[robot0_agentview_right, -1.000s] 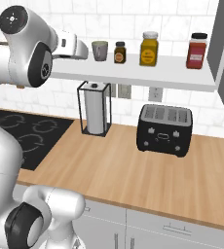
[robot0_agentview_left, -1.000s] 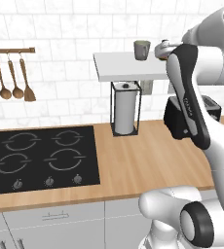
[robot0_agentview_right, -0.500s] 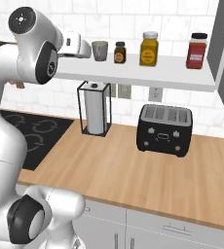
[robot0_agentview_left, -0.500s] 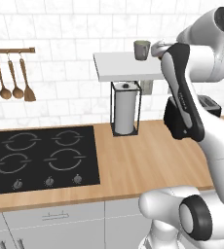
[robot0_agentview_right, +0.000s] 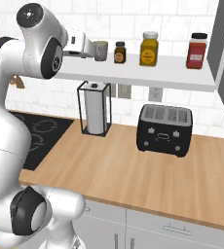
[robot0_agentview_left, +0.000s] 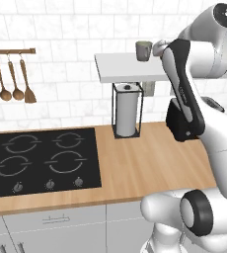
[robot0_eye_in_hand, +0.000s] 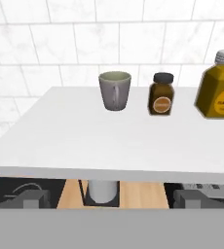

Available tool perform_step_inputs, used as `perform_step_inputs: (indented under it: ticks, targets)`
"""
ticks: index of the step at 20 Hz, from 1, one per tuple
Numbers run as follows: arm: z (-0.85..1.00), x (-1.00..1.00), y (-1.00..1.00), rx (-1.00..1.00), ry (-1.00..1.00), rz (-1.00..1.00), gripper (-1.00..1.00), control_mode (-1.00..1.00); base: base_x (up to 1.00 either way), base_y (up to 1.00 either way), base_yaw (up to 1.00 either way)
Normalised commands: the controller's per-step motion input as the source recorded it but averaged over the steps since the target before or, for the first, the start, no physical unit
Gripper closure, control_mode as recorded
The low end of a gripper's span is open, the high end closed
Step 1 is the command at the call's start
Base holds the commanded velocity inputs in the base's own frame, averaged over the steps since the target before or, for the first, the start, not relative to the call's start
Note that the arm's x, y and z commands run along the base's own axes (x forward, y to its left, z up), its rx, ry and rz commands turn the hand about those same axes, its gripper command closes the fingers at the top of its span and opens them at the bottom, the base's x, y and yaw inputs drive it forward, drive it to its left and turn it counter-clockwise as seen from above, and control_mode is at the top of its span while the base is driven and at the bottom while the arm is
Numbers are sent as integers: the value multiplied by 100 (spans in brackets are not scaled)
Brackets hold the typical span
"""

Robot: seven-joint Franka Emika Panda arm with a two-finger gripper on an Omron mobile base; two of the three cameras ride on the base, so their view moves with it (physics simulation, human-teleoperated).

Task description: Gather all objects into one cabinet and sort the glasses and bowls to opposite sides.

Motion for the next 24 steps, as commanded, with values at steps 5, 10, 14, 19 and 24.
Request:
perform_step_inputs:
  ticks: [5, 10, 14, 19, 24]
  targets:
    - [0, 24, -2, 0, 4, 0, -100, -100, 0, 0, 0]
    - [-1, 14, 0, 0, 1, 0, -100, -100, 0, 0, 0]
    - [0, 10, 0, 0, 0, 0, -100, -100, 0, 0, 0]
    - [-4, 16, 0, 0, 0, 0, -100, -100, 0, 0, 0]
    - [-17, 23, 0, 0, 0, 0, -100, -100, 0, 0, 0]
